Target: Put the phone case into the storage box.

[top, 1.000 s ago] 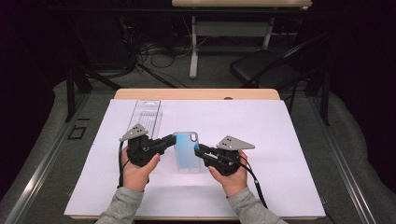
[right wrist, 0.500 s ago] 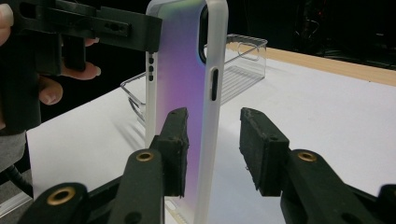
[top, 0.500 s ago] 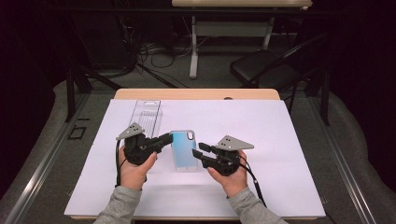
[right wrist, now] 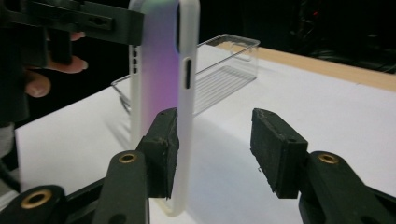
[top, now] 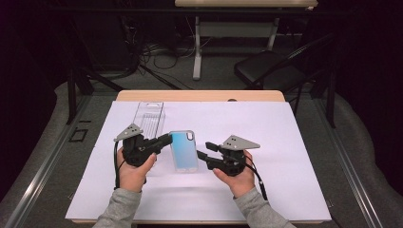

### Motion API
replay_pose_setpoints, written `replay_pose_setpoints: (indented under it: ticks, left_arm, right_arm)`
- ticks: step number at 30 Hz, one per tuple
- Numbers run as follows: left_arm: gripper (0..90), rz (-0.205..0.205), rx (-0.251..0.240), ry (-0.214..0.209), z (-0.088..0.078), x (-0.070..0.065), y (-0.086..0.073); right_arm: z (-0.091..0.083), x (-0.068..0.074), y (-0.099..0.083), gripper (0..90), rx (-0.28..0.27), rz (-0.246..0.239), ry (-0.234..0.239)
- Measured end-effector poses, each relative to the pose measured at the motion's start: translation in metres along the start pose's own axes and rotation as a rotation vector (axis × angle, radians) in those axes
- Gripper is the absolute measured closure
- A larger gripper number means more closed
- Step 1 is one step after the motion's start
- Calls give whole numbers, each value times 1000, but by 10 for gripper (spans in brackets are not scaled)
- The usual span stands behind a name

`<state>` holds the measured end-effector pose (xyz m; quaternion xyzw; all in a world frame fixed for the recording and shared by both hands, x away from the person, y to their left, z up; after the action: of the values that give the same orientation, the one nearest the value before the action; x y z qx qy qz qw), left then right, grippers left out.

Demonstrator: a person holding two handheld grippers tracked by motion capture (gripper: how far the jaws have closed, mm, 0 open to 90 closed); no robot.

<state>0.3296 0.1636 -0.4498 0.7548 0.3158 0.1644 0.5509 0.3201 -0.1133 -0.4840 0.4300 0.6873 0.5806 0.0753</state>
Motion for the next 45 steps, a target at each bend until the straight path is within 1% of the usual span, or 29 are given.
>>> replay_pose_setpoints:
  ticks: [1, 2, 5, 8, 12, 16, 19, 22, 27, 28, 29, 32, 36, 45]
  left_arm:
    - [844, -2, -2, 1, 0, 0, 0]
    - [844, -2, -2, 2, 0, 1, 0]
    - [844, -5, -2, 2, -1, 2, 0]
    - [844, -6, -3, 5, -2, 3, 0]
    - [844, -6, -6, 11, -4, 5, 1]
    - [844, -14, -11, 20, -6, 8, 1]
    - [844, -12, -13, 28, -8, 11, 1]
    - [844, -23, -10, 35, -10, 15, 1]
    - [844, -26, -3, 45, -12, 20, 0]
    - [844, -27, -1, 44, -11, 21, 0]
    - [844, -28, 1, 45, -11, 21, 0]
    - [844, -25, 5, 51, -11, 22, -1]
    - [844, -24, 6, 53, -12, 22, -1]
    - [844, -19, 9, 58, -12, 23, -1]
  right_arm:
    - [0, 0, 0, 506, -6, -5, -9]
    - [-1, -1, 1, 492, -8, 2, -3]
    - [-1, -3, 2, 465, -14, 8, -10]
    - [-1, -5, 3, 414, -6, 33, -9]
    - [-1, -8, 5, 322, -13, 39, -36]
    - [-3, -12, 6, 269, -16, 45, -54]
    - [-4, -13, 8, 263, -23, 49, -64]
    - [-6, -16, 10, 236, -27, 50, -74]
    - [-8, -20, 13, 217, -26, 76, -85]
    - [-8, -20, 13, 217, -27, 79, -97]
    - [-8, -21, 14, 217, -27, 77, -106]
    - [-9, -23, 15, 206, -24, 74, -113]
    - [-10, -23, 16, 197, -25, 77, -108]
    - [-12, -24, 17, 178, -23, 61, -139]
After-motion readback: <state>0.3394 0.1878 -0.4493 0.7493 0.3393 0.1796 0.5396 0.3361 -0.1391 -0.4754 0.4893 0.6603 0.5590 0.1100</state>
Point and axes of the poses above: each handheld gripper's, and its own axes: z roughly forward along the jaws, y roughly out of its top, x roughly to its left, the point moved 1 cm from there along z, roughly forward along the jaws, and after that the axes turned 15 degrees about z, right-handed, at the moved point
